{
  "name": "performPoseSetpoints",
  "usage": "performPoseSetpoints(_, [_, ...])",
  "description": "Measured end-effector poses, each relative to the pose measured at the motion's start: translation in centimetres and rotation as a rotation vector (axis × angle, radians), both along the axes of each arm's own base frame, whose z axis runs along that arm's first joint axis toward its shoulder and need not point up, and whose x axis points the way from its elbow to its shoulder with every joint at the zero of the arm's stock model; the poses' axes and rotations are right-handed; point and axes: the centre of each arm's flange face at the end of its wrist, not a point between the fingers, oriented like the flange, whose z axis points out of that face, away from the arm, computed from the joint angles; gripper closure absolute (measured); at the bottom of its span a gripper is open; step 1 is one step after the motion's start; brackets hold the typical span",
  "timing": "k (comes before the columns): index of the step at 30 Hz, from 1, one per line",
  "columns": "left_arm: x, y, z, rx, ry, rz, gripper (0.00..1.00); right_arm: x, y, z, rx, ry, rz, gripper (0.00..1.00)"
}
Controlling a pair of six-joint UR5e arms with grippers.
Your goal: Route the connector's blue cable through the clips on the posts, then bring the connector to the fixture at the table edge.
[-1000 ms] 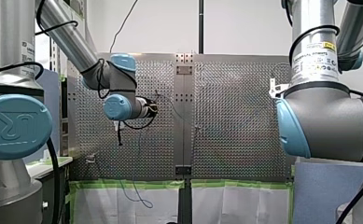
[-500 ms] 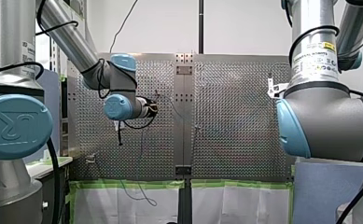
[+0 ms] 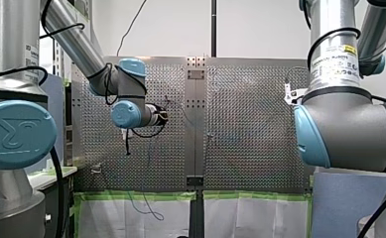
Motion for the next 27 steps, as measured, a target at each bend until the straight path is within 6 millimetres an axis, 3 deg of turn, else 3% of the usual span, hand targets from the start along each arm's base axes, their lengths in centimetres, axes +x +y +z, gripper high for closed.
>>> performPoseSetpoints(15, [0.0,0.0,0.0,0.003,0.000,0.001,0.00,0.4,-0.4,-2.3,0.029,0.001,0.008,1.00])
performPoseSetpoints(27, [0.0,0.1,0.0,0.003,0.000,0.004,0.00,0.8,-0.7,-1.9,0.016,-0.005,0.035,1.00])
